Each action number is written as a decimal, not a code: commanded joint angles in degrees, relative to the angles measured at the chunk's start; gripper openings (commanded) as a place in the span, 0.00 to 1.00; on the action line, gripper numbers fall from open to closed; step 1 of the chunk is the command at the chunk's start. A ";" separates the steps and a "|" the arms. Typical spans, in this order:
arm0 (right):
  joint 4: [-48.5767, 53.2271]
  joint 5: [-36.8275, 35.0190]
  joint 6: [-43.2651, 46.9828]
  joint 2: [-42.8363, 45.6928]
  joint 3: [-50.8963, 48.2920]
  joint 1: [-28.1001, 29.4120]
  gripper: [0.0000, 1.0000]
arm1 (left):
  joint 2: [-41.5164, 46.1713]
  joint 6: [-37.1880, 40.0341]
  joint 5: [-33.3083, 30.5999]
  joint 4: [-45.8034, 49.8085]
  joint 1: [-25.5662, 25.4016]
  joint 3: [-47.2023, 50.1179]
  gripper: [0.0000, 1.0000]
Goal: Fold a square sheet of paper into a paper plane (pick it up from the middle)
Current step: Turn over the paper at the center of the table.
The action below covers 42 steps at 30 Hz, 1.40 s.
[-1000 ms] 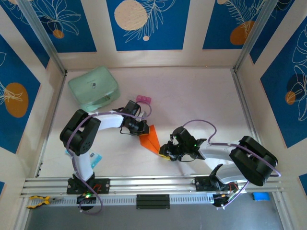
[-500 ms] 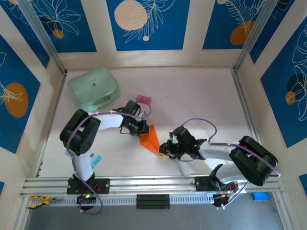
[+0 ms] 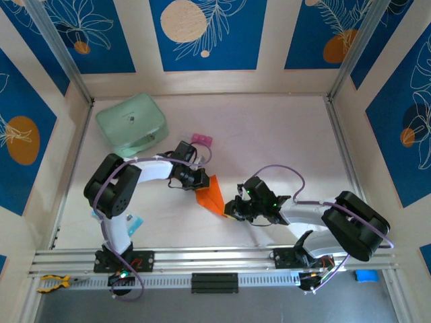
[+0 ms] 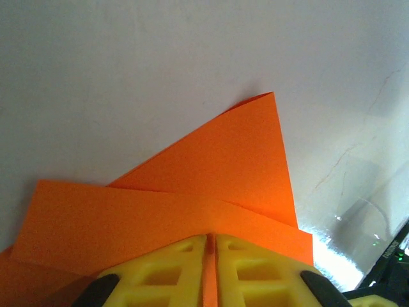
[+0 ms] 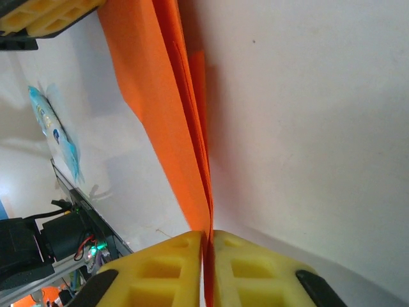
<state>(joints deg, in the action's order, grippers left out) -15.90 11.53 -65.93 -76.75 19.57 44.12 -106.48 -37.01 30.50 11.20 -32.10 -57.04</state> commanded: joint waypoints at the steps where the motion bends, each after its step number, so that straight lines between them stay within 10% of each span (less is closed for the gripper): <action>1: -0.69 0.08 3.00 2.31 -1.15 -0.44 0.11 | 2.10 -0.93 0.61 0.53 0.54 0.90 0.17; 22: 31.85 -24.55 28.19 21.48 11.22 4.67 0.05 | 22.62 1.33 -19.08 12.15 0.53 -1.73 0.35; 42: 73.68 -62.32 30.38 -2.70 39.19 13.60 0.05 | 33.21 -0.53 -32.26 15.85 1.77 2.20 0.45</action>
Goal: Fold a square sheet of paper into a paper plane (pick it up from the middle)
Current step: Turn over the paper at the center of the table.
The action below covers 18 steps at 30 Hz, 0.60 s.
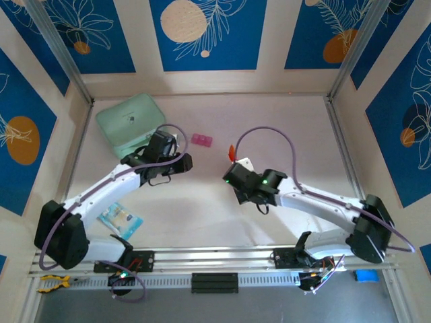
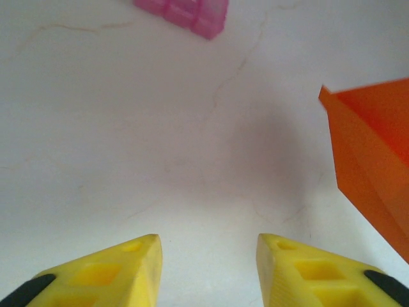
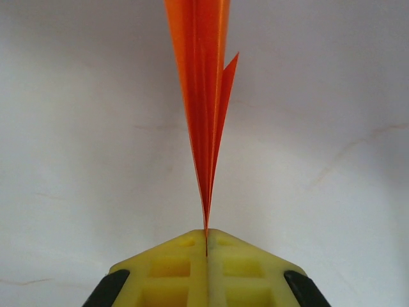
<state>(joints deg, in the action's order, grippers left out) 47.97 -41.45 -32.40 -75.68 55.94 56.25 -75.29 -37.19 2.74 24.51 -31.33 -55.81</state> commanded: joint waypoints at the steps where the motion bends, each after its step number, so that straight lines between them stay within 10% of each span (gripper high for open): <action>1: 11.06 -10.70 -3.98 -5.87 3.85 2.14 0.05 | 2.46 -0.53 -5.30 2.99 1.27 1.18 0.46; 13: 4.82 -0.19 3.19 -22.42 9.27 12.07 0.10 | 5.77 -2.06 -7.57 3.51 3.73 3.68 0.52; 18: -2.13 7.14 2.35 -19.67 8.50 12.49 0.28 | 5.50 -1.86 -6.35 2.70 3.90 4.02 0.53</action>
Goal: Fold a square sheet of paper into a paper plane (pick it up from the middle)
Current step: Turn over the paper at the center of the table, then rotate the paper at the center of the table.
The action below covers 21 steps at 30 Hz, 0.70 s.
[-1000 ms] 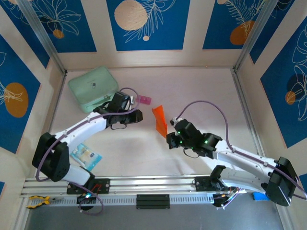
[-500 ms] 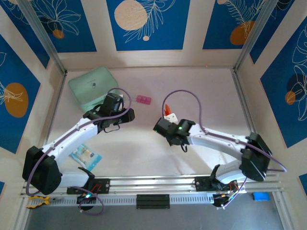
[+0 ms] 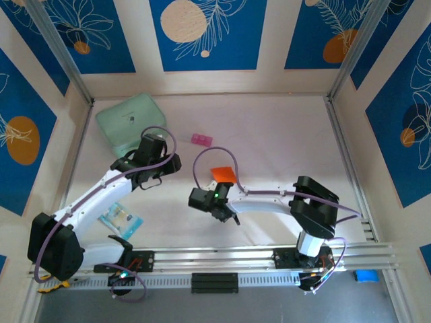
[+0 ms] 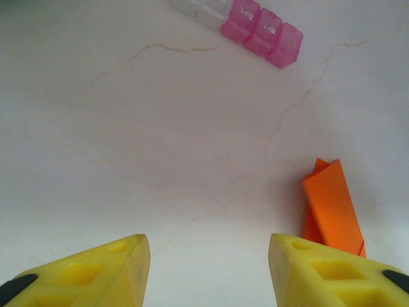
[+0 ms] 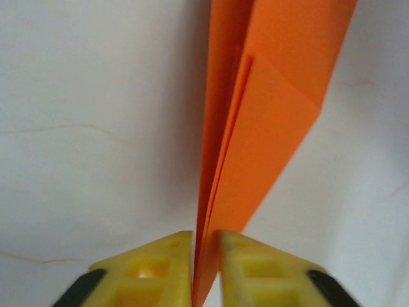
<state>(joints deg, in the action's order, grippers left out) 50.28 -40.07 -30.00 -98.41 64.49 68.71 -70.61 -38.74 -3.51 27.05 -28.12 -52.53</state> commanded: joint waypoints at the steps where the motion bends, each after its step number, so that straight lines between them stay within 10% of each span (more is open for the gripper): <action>1: -7.42 7.69 -0.07 5.15 -1.49 -0.50 0.34 | 0.82 -0.29 0.43 -0.12 0.65 0.92 0.53; 8: -21.83 22.78 -3.00 17.73 -11.91 -10.03 0.47 | -0.63 0.22 6.39 -3.22 0.65 2.13 0.54; 14: -35.56 45.64 -11.40 22.20 -21.73 -26.24 0.29 | -4.51 -0.79 15.51 -7.95 0.64 3.02 0.48; 21: -44.38 53.01 -15.41 19.68 -26.48 -31.35 0.21 | -9.05 -2.35 22.31 -10.64 0.69 3.57 0.42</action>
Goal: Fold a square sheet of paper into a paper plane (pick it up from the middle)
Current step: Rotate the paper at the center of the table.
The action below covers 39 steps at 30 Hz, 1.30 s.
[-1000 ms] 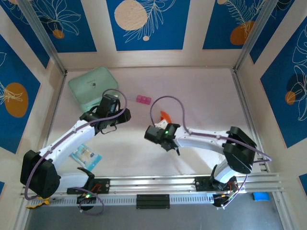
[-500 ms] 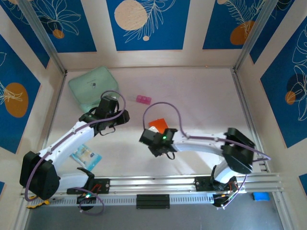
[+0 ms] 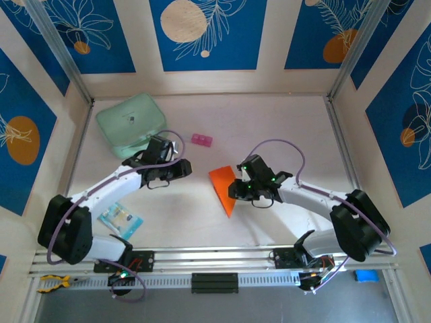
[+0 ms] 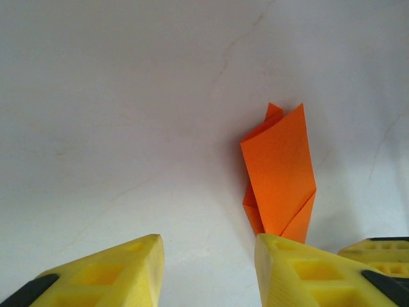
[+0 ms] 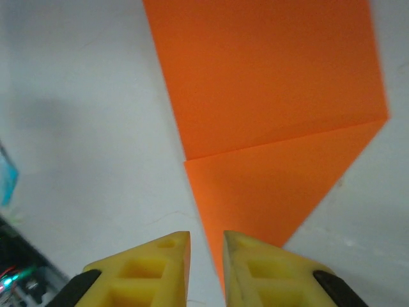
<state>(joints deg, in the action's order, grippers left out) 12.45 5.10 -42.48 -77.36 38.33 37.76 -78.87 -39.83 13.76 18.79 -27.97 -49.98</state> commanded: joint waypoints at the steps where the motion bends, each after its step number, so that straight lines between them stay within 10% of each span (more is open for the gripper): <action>1: -7.00 8.17 -3.17 -2.36 -0.31 -0.47 0.21 | -1.06 -1.46 5.48 -2.95 0.48 1.20 0.42; 24: -10.64 7.32 -16.80 -19.22 -0.62 1.32 0.12 | -3.90 -1.83 8.44 -4.32 0.46 2.00 0.35; 39: -24.42 -7.29 -50.40 -15.80 -10.66 8.72 0.11 | -10.19 -5.04 17.50 -11.62 -0.50 1.30 0.25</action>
<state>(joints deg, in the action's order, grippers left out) -14.70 3.57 -82.76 -91.11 30.96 44.69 -88.38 -43.90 28.49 9.15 -28.03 -48.47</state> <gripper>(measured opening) 0.110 0.255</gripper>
